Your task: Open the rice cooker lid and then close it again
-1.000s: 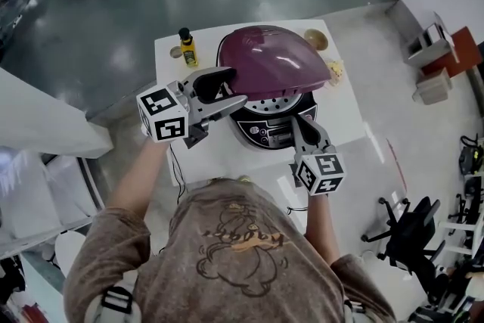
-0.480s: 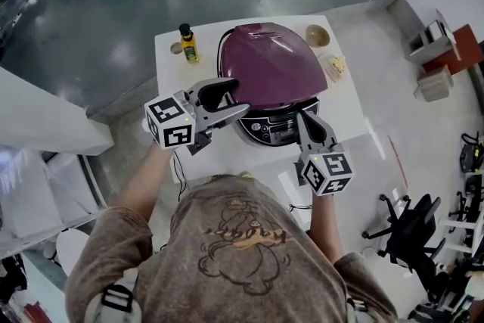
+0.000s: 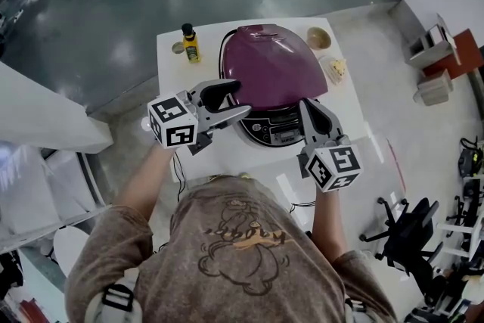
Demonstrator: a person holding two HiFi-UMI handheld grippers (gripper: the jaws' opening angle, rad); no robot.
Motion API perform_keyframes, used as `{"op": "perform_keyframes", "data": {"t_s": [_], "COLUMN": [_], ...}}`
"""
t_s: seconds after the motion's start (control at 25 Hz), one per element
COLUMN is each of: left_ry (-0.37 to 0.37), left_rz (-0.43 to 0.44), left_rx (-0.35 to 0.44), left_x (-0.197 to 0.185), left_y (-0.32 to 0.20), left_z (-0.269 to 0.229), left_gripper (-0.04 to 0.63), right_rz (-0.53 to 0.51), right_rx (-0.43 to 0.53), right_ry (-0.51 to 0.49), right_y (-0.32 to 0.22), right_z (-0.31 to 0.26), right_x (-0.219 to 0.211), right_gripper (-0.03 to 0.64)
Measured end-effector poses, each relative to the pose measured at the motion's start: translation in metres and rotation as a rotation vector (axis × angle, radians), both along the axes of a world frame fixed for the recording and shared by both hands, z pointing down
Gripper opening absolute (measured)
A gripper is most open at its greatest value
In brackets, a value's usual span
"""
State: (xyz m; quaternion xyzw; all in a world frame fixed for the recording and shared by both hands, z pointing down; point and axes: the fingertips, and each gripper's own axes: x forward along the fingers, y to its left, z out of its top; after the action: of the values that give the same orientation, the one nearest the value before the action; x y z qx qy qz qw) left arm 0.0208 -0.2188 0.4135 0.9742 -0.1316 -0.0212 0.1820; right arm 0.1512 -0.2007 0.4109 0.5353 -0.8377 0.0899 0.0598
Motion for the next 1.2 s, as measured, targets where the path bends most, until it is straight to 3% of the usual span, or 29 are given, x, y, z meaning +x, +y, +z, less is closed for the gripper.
{"op": "perform_keyframes", "data": {"t_s": [0.72, 1.2], "left_ry": [-0.01, -0.048], "left_rz": [-0.002, 0.01], "left_rx": [-0.007, -0.033], "left_x": [0.0, 0.0], "left_y": [0.002, 0.009], "left_z": [0.004, 0.024], "left_gripper": [0.281, 0.281], "right_rz": [-0.012, -0.018], "right_rx": [-0.062, -0.158], "right_ry": [0.071, 0.088], "right_y": [-0.012, -0.006], "right_z": [0.016, 0.043], "right_x": [0.003, 0.001], "right_gripper": [0.002, 0.003]}}
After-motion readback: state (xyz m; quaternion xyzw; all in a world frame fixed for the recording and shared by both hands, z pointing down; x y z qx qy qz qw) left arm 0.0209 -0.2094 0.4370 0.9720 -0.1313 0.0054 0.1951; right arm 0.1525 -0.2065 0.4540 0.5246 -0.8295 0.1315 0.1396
